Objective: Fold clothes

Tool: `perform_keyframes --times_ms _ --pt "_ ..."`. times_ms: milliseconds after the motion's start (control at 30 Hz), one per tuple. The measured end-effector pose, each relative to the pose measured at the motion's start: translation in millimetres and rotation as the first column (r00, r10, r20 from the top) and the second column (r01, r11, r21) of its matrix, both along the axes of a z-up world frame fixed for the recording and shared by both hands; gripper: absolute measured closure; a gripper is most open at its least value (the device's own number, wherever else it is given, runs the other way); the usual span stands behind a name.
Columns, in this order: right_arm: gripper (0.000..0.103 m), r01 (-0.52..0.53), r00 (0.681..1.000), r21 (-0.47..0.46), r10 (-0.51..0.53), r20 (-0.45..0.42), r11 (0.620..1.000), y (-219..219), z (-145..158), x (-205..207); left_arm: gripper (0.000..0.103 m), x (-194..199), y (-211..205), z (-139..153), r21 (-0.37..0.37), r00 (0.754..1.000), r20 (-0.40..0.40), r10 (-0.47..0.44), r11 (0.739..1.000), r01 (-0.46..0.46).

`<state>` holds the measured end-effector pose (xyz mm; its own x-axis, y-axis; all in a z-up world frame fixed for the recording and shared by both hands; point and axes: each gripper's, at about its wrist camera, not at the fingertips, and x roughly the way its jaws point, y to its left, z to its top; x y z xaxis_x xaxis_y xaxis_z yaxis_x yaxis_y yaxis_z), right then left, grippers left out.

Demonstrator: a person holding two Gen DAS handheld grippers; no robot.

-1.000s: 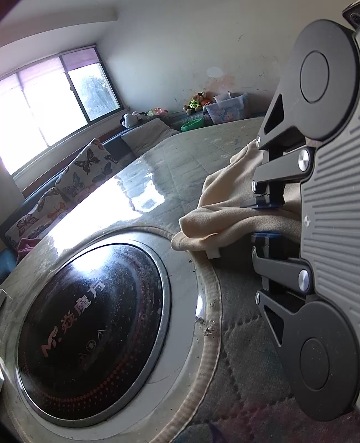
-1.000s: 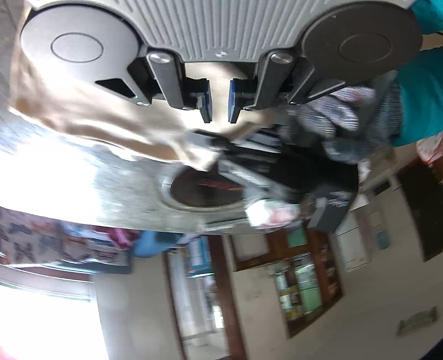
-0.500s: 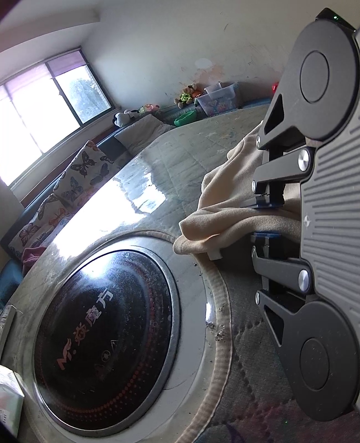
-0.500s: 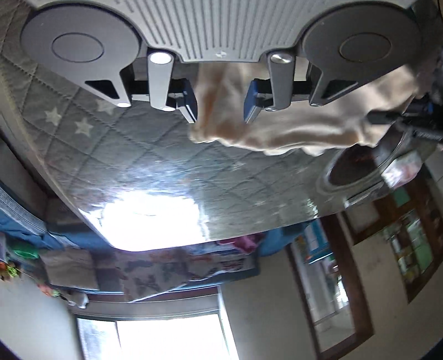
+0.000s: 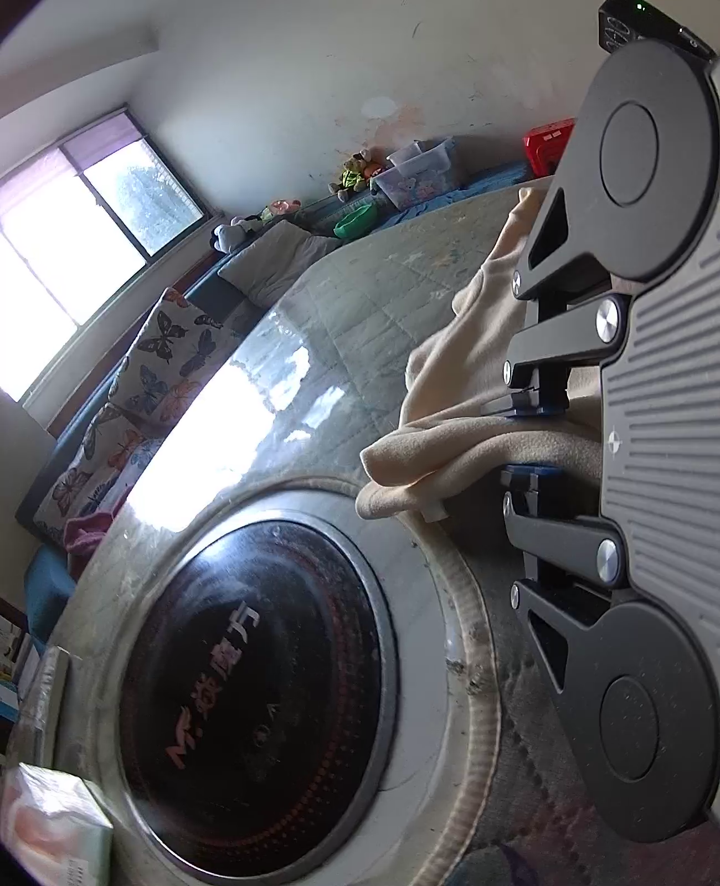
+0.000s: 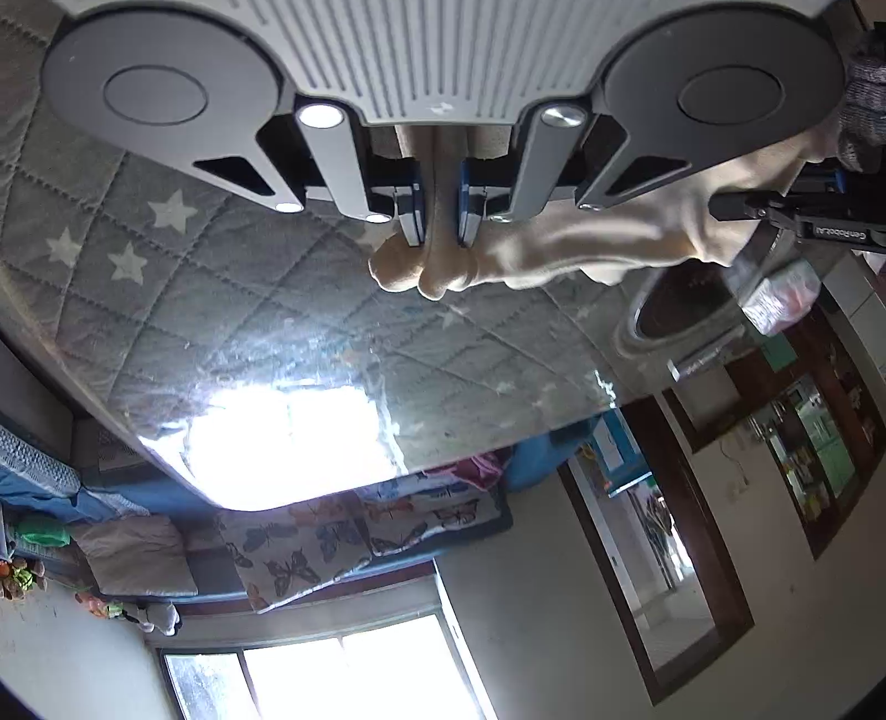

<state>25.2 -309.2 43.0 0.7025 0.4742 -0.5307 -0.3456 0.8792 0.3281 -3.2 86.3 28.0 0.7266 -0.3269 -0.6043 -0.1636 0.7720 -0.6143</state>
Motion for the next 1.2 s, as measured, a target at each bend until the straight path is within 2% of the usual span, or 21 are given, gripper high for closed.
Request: perform_keyframes --times_ms 267,367,533,700,833,1000,1133,1200 --pt "0.093 0.036 0.995 0.018 -0.037 0.092 0.999 -19 32 -13 0.087 16 -34 35 0.061 0.992 0.082 -0.093 0.994 0.088" --pt "0.093 0.088 0.987 0.009 -0.089 0.134 0.996 -39 47 -16 0.087 29 -57 46 0.076 0.985 0.107 -0.136 0.989 0.129" --pt "0.093 0.172 0.969 -0.037 -0.162 0.184 0.984 -72 65 -13 0.087 55 -98 52 0.072 0.973 0.118 -0.199 0.979 0.192" --pt "0.093 0.254 0.953 -0.091 -0.232 0.197 0.963 -102 71 -3 0.087 78 -138 50 0.071 0.957 0.112 -0.269 0.962 0.262" --pt "0.093 0.307 0.941 -0.116 -0.284 0.183 0.945 -122 64 6 0.087 93 -166 42 0.094 0.944 0.097 -0.315 0.947 0.307" --pt "0.093 0.349 0.934 -0.143 -0.331 0.135 0.926 -138 39 20 0.087 109 -192 22 0.129 0.936 0.034 -0.350 0.930 0.343" --pt "0.093 0.362 0.932 -0.167 -0.353 0.077 0.917 -143 13 30 0.086 112 -198 11 0.187 0.937 -0.003 -0.349 0.920 0.344" --pt "0.091 0.372 0.928 -0.170 -0.369 0.051 0.912 -146 3 33 0.083 113 -197 8 0.201 0.939 -0.013 -0.344 0.919 0.340"
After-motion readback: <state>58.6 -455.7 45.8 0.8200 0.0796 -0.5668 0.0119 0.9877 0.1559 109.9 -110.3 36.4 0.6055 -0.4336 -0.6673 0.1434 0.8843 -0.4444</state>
